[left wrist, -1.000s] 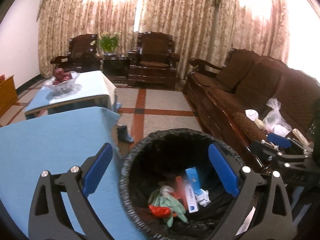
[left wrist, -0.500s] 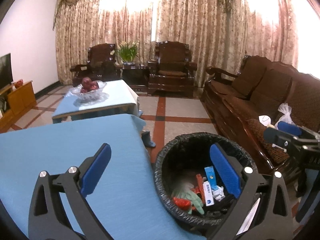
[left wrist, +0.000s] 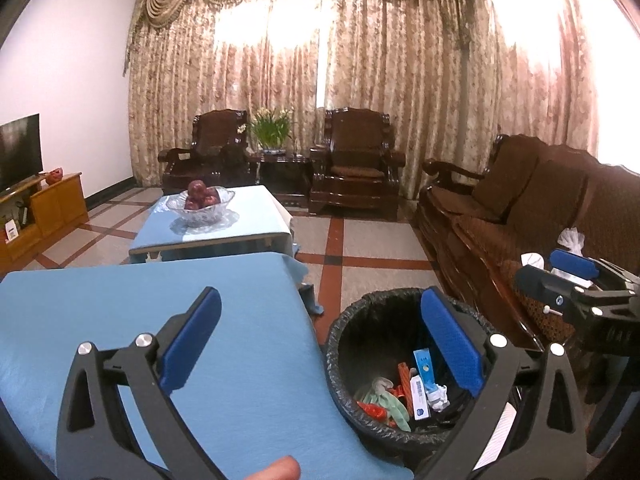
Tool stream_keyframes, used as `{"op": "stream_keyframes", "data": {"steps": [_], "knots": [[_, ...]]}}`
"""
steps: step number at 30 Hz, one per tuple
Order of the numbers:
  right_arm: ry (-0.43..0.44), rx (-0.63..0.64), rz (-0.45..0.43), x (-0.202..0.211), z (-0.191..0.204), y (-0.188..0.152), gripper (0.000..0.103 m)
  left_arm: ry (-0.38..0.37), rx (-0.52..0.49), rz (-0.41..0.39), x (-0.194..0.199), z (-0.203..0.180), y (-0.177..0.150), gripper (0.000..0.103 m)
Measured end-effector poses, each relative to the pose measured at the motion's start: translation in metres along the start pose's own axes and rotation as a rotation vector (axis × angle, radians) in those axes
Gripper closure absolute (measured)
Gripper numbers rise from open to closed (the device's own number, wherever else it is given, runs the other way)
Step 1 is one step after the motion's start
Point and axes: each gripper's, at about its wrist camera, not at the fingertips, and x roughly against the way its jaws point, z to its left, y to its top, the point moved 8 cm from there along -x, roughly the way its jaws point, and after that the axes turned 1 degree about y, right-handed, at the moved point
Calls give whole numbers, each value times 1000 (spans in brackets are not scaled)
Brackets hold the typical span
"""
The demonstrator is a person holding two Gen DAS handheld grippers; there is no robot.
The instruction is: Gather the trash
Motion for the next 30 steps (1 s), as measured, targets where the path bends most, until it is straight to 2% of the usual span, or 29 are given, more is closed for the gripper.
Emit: {"op": "stream_keyframes", "data": {"steps": [15,30], "knots": [[25,48,-33,7,21,11,6,34,15,-28,24,11,5,6],[36,57,-35,7,26,11,6,47,23,-42,28,17,8,6]]}}
